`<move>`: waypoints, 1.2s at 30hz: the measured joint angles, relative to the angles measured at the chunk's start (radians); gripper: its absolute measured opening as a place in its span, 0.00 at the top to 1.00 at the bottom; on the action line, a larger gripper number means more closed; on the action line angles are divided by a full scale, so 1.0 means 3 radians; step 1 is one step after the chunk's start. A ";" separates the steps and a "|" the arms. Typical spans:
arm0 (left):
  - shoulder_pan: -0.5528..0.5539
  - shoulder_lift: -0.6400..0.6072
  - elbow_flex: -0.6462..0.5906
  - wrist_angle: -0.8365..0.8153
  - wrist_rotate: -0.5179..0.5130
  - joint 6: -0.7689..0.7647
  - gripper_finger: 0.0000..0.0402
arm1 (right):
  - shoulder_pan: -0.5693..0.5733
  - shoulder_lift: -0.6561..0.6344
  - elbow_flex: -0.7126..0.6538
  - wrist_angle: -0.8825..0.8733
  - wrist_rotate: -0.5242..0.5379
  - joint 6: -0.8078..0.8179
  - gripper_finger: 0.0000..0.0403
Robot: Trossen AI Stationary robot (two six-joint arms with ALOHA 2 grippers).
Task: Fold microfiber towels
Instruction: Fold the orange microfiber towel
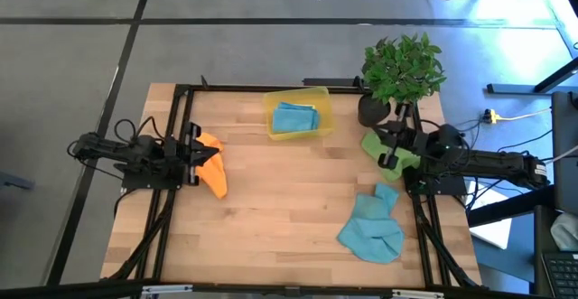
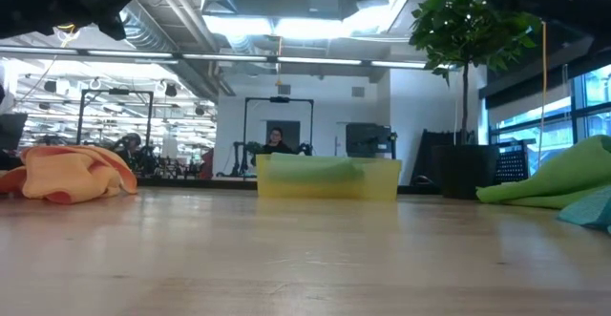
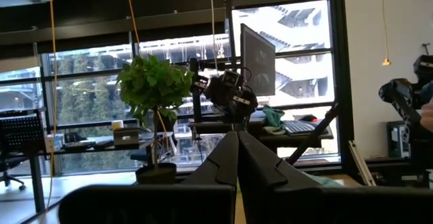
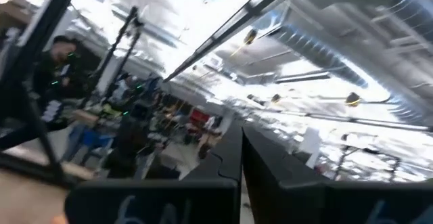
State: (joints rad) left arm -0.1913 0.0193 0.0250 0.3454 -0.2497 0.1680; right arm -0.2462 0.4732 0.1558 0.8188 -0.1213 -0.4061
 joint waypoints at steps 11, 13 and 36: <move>0.0000 0.0000 0.0000 -0.0001 0.0000 0.0000 1.00 | -0.0001 0.0000 0.0001 0.0054 0.0231 -0.0077 0.96; 0.0000 0.0000 0.0000 -0.0001 0.0000 0.0000 1.00 | -0.0001 0.0004 0.0001 0.0052 0.0314 -0.0107 0.96; 0.0000 0.0000 0.0000 -0.0003 0.0000 0.0000 1.00 | 0.0000 0.0006 0.0006 0.0324 -0.0216 0.0633 0.98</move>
State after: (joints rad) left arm -0.1913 0.0193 0.0250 0.3444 -0.2497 0.1680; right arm -0.2462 0.4751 0.1577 0.9160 -0.1860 -0.2162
